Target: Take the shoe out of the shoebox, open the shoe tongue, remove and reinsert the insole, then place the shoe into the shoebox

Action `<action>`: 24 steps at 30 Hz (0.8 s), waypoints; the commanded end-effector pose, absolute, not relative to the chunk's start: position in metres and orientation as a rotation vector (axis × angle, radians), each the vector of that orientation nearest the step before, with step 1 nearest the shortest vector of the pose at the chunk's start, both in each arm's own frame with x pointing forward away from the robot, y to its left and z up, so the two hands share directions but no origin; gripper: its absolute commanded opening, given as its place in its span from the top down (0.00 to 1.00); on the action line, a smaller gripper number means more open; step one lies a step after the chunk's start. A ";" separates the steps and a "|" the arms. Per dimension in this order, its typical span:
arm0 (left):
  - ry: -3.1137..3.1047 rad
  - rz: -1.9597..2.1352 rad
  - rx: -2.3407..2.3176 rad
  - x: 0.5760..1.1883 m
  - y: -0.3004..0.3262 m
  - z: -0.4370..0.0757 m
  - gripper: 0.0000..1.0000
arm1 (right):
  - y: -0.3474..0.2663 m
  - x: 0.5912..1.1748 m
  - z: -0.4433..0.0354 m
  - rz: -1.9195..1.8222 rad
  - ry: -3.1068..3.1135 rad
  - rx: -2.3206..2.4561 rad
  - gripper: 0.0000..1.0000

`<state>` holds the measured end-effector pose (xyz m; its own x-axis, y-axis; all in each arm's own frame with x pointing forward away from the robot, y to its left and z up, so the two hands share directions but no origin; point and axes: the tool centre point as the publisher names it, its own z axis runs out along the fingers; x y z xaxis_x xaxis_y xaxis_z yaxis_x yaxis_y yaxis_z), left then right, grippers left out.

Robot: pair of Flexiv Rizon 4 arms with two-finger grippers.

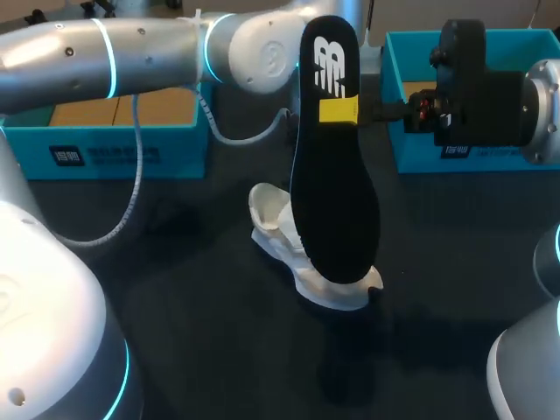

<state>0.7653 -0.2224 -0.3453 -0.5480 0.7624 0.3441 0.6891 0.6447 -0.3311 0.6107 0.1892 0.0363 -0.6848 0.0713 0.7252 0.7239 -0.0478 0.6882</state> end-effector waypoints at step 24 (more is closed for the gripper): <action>-2.095 -0.044 -1.664 0.782 -0.219 -0.335 1.00 | 0.196 0.602 0.039 -1.798 -1.747 -0.858 1.00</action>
<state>0.7805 -0.2095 -0.3407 -0.2306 0.9152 0.3305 0.9088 0.3240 -0.2631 0.6107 0.1892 0.0363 -0.6848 0.0712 0.7252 0.7239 -0.0477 0.6883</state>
